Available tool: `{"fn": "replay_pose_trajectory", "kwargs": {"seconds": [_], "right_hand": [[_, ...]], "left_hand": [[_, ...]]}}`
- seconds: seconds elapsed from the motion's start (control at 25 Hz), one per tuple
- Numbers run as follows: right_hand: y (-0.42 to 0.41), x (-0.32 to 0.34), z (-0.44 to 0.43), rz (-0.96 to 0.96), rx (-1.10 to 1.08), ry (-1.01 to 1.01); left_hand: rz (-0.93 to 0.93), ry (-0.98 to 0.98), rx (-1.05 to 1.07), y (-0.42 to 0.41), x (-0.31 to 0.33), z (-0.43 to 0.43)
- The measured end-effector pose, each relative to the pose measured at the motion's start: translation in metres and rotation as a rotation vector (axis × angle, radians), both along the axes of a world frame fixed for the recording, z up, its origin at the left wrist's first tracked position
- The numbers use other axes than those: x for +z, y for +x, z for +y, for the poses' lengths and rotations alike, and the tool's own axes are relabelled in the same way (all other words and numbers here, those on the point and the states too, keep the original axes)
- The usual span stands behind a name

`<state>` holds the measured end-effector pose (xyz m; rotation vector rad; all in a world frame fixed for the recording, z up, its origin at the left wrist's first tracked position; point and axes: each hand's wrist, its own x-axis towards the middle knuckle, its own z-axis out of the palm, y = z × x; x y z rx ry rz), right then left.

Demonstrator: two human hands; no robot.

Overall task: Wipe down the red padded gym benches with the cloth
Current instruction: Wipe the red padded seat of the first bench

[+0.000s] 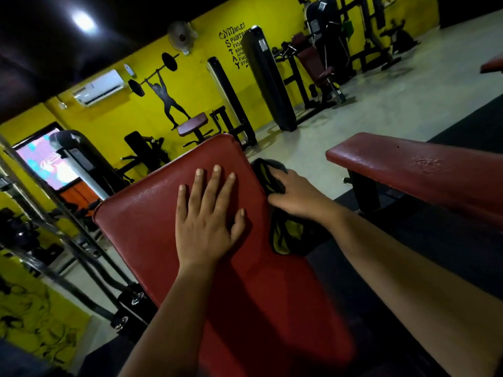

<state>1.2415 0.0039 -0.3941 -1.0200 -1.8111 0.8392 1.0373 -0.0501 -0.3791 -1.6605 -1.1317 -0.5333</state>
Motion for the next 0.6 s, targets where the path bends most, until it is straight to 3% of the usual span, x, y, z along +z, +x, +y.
{"fn": "replay_pose_trajectory", "kwargs": {"seconds": [0.16,0.32,0.52,0.6], "right_hand": [[0.001,-0.035,-0.033,-0.083,-0.066,0.182],[0.000,-0.039,-0.020,-0.045,-0.075,-0.071],[-0.001,-0.060,-0.055,-0.136,-0.096,0.124],[0.002,-0.069,-0.053,-0.107,-0.099,0.069]], "left_hand": [[-0.010,0.003,-0.004,0.000,-0.001,-0.001],[-0.019,-0.017,0.004,0.001,-0.003,-0.002],[-0.051,-0.051,0.015,0.007,-0.035,-0.014],[-0.037,-0.067,0.034,0.012,-0.051,-0.019]]}}
